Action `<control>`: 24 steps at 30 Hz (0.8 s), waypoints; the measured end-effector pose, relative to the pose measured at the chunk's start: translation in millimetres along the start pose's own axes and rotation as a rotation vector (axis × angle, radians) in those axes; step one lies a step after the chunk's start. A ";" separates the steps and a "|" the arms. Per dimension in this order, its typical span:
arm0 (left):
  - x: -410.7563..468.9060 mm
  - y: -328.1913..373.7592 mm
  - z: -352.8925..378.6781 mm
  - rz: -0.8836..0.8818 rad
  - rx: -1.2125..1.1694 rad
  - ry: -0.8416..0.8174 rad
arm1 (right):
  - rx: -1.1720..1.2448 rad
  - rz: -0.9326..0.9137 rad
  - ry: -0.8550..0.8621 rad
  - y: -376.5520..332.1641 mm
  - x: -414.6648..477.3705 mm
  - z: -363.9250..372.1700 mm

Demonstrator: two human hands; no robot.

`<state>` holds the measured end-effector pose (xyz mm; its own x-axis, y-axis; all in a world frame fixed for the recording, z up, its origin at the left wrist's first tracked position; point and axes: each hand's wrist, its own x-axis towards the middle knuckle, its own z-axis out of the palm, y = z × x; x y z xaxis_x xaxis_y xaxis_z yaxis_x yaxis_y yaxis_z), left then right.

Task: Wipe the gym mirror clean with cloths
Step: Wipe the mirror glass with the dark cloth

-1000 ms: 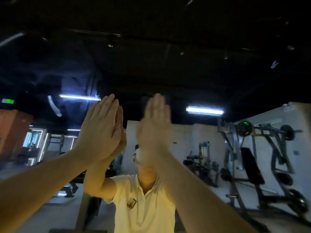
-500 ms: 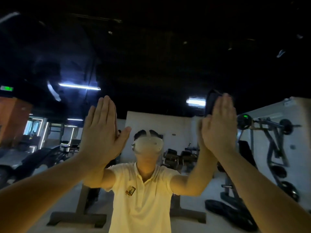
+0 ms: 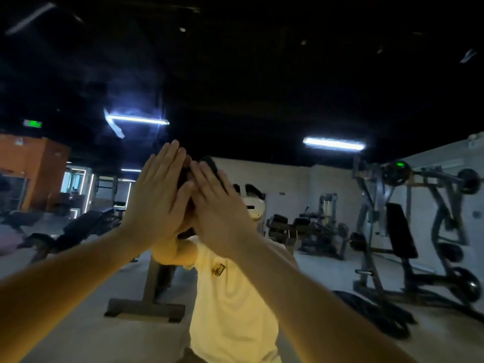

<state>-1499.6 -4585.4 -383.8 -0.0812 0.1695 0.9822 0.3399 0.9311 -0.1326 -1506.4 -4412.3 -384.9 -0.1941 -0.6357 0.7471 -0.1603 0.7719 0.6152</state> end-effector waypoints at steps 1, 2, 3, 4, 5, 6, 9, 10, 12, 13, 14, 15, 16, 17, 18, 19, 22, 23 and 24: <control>-8.2 4.4 1.2 -0.011 -0.002 0.025 | -0.055 0.022 0.010 16.3 -9.9 -0.4; -15.3 9.5 2.9 -0.016 0.004 0.033 | -0.103 0.081 0.018 35.3 -21.9 -2.0; -21.8 15.0 6.5 -0.018 0.015 0.027 | -0.136 0.165 0.032 56.7 -36.3 -2.2; -27.2 19.6 11.8 -0.019 0.029 0.019 | -0.149 0.260 0.045 78.8 -52.5 -1.1; -31.1 23.1 17.8 -0.020 0.049 0.010 | -0.143 0.358 0.047 100.8 -69.8 -0.9; -33.6 26.1 23.6 -0.023 0.077 -0.003 | -0.124 0.454 0.030 121.5 -88.8 -1.1; -35.5 31.3 37.4 -0.031 0.174 -0.019 | -0.022 0.761 0.004 165.1 -139.4 -2.2; -35.3 31.7 39.7 -0.034 0.190 -0.019 | 0.024 0.856 0.011 168.2 -147.9 -1.8; -34.5 31.0 40.5 -0.040 0.197 -0.021 | 0.070 0.980 0.035 153.3 -144.5 -1.1; -34.3 30.8 40.8 -0.040 0.197 -0.024 | 0.066 0.994 0.050 139.2 -135.2 -0.2; -34.6 30.7 40.4 -0.040 0.199 -0.030 | 0.059 0.972 0.057 122.1 -124.0 1.3; -35.2 30.0 40.1 -0.038 0.198 -0.036 | 0.050 0.921 0.061 103.4 -112.0 3.4; -35.5 28.3 39.2 -0.034 0.188 -0.042 | 0.045 0.853 0.066 84.2 -99.9 4.8; -35.4 26.5 36.4 -0.026 0.164 -0.047 | 0.048 0.782 0.077 65.6 -87.4 6.5; -35.0 24.1 32.5 -0.016 0.126 -0.054 | 0.060 0.720 0.084 47.9 -74.8 6.8; -34.9 20.9 27.4 -0.004 0.078 -0.059 | 0.076 0.661 0.083 29.5 -62.8 7.9; -43.0 13.4 8.9 0.045 -0.036 -0.026 | 0.148 0.415 0.070 -31.1 -43.5 12.5; -49.5 12.8 4.4 0.056 -0.051 -0.010 | 0.169 0.291 0.058 -48.0 -44.3 14.7; -58.5 12.0 1.1 0.052 -0.054 0.002 | 0.170 0.160 0.031 -59.4 -49.4 17.1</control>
<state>-1491.8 -4583.8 -443.1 -0.0600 0.2169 0.9744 0.3933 0.9023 -0.1766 -1503.9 -4426.7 -462.7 -0.2011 -0.5029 0.8406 -0.2915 0.8500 0.4388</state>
